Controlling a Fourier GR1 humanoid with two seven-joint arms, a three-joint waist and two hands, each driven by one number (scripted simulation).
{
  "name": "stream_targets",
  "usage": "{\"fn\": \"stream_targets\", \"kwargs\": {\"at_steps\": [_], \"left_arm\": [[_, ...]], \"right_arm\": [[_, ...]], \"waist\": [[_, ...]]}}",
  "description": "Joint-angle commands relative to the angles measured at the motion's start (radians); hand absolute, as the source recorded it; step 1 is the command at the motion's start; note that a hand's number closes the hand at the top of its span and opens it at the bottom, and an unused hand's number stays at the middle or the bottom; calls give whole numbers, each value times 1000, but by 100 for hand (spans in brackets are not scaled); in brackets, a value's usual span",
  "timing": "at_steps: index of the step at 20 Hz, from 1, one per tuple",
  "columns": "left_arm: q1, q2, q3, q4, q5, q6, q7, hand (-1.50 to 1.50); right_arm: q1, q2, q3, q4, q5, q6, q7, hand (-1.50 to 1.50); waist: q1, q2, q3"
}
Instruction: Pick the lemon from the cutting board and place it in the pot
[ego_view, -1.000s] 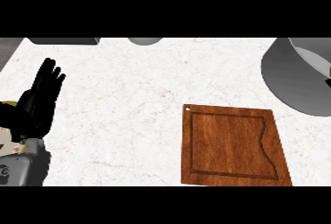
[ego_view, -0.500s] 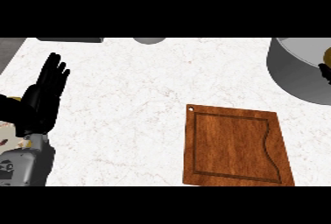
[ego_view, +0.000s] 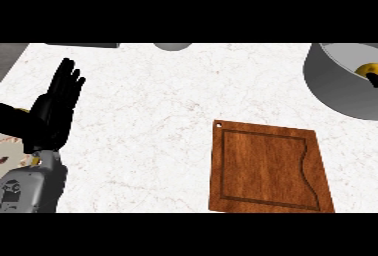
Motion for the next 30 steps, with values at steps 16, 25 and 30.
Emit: {"fn": "stream_targets", "kwargs": {"at_steps": [16, 25, 30], "left_arm": [[27, 3, -4, -12, -6, -11, -13, 0], [35, -12, 4, -10, 8, -11, -21, 0], [17, 16, 26, 2, 15, -27, -23, 0]], "right_arm": [[-128, -13, -315, 299, -352, 405, -154, -150], [-30, -209, -354, 400, -371, 614, -259, -150], [-3, -264, -357, 411, -374, 683, -276, -150]], "waist": [[15, 20, 28], [7, 27, 31], [6, 28, 32]]}}
